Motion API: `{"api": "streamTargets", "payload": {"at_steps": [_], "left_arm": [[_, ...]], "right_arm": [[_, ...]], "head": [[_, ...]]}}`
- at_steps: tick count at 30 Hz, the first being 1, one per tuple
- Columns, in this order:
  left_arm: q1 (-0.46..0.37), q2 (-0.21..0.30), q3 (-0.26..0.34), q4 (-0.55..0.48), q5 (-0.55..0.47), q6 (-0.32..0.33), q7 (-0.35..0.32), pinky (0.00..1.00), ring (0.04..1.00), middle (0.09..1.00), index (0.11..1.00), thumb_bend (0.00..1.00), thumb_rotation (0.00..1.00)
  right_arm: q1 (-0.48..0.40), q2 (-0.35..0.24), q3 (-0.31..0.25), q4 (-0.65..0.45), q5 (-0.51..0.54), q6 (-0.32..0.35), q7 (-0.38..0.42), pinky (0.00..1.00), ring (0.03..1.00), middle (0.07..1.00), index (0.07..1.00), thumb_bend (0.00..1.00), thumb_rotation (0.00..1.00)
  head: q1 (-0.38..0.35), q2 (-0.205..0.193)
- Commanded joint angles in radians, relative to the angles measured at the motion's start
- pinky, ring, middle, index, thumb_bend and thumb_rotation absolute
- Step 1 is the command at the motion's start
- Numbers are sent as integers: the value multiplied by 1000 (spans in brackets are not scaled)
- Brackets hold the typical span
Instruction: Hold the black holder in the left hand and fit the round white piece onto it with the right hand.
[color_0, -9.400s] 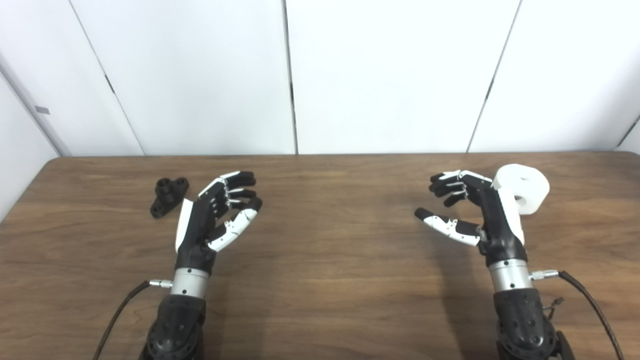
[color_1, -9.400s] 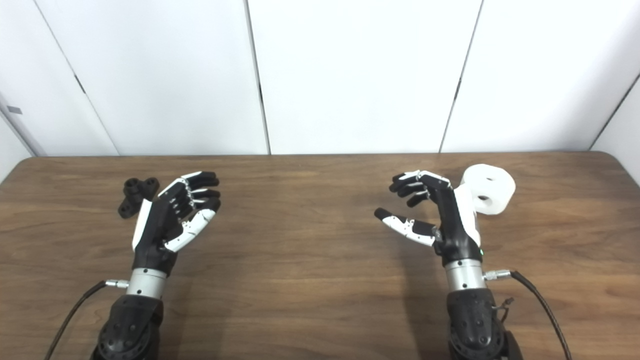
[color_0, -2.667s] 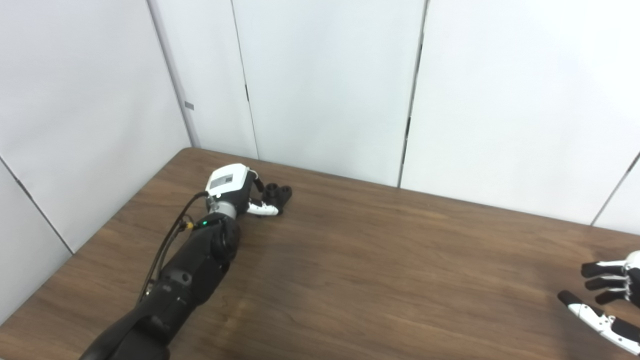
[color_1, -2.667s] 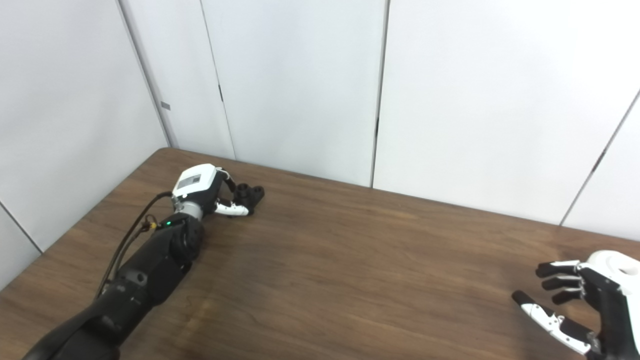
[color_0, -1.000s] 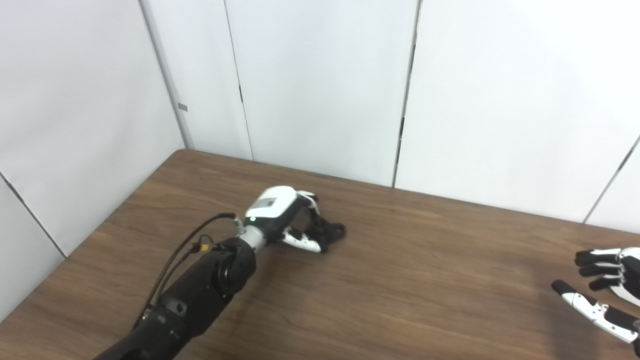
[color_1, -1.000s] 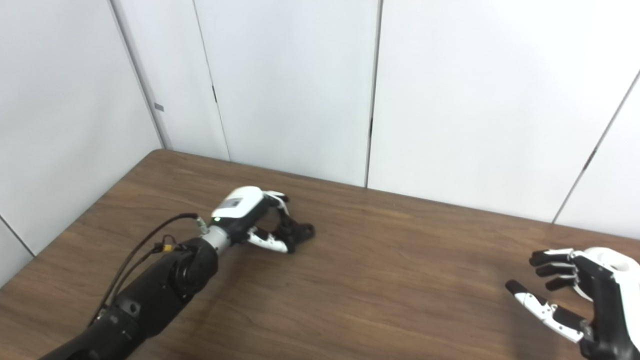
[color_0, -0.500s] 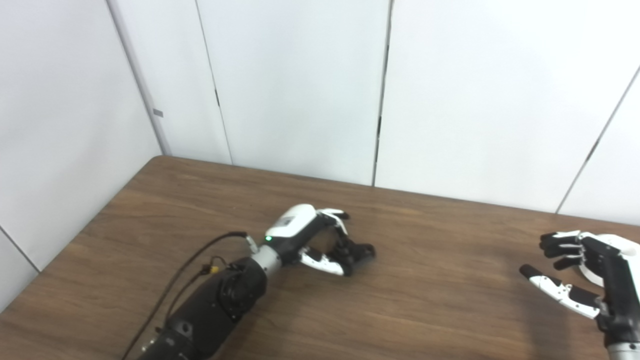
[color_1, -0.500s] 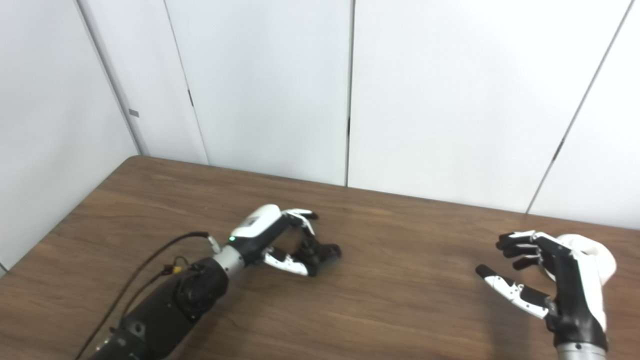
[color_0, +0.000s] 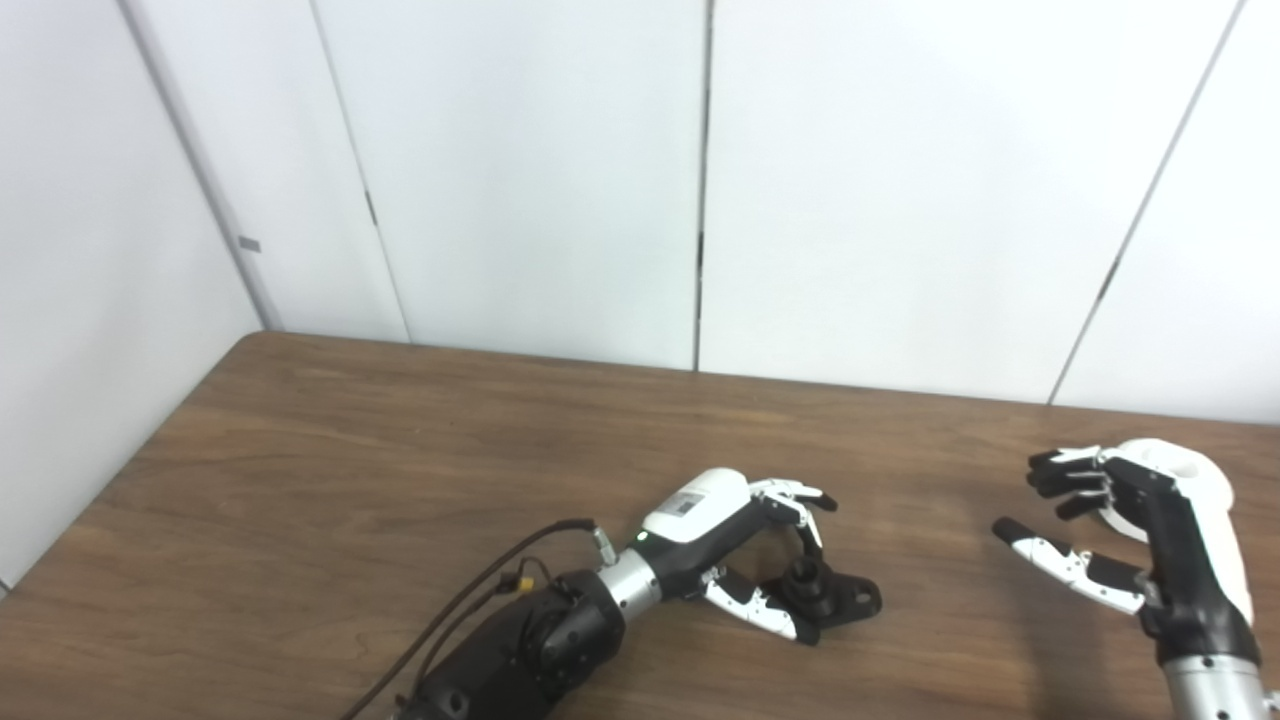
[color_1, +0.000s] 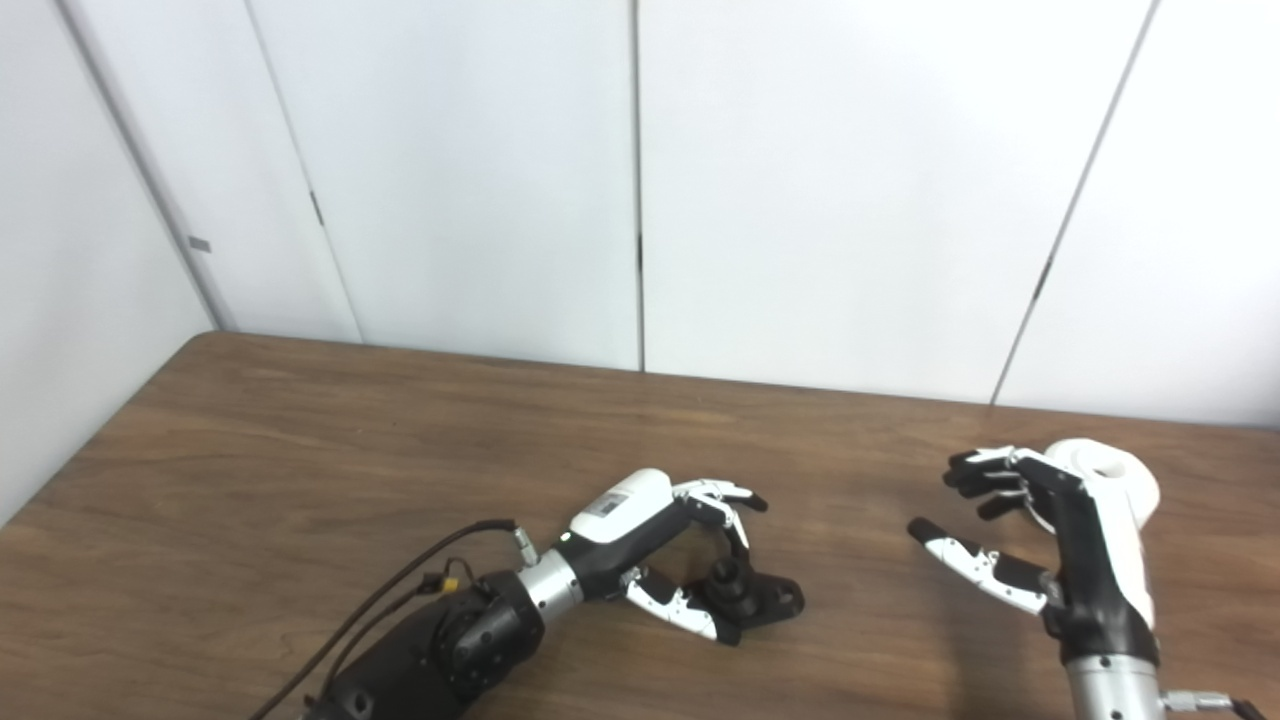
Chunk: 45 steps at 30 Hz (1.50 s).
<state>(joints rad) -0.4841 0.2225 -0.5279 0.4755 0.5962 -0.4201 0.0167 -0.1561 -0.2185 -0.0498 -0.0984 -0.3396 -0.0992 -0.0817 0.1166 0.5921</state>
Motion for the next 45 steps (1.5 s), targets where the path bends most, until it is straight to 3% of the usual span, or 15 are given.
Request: {"api": "streamTargets", "payload": {"at_steps": [1,4,14,25,26,27,29,45], "left_arm": [[43,6,-93,58,123,54,-84,687,870,843,489,521,77],[27,4,-137,66,178,104,-107,696,875,847,491,521,77],[-23,18,-230,116,318,194,-70,681,832,831,492,521,78],[-21,54,-222,98,291,209,-90,696,842,834,493,521,79],[-19,57,-219,98,287,207,-89,693,843,835,537,750,157],[-16,60,-216,97,284,208,-88,691,845,837,565,893,206],[-9,65,-202,97,267,209,-87,696,849,841,588,969,228],[28,133,-135,58,230,187,-72,717,861,838,624,976,213]], "right_arm": [[-37,-4,-4,-33,-3,-51,-23,467,567,638,498,498,150],[-40,1,-1,-36,-14,-48,-25,459,558,627,498,498,149],[-40,13,-3,-58,-38,-29,-26,448,547,623,498,497,148],[-46,22,-2,-79,-50,-21,-17,441,545,623,498,497,148],[-47,21,-2,-81,-51,-19,-16,440,546,625,498,498,148],[-47,21,-2,-83,-52,-18,-15,440,547,626,498,498,148],[-48,18,-5,-85,-52,-16,-15,440,548,626,498,498,149],[-61,-4,-29,-129,-82,25,-11,428,543,623,498,499,148]], "head": [[-4,2],[-14,6],[-45,18],[-123,25],[-126,25],[-141,27],[-166,29],[-301,35]]}}
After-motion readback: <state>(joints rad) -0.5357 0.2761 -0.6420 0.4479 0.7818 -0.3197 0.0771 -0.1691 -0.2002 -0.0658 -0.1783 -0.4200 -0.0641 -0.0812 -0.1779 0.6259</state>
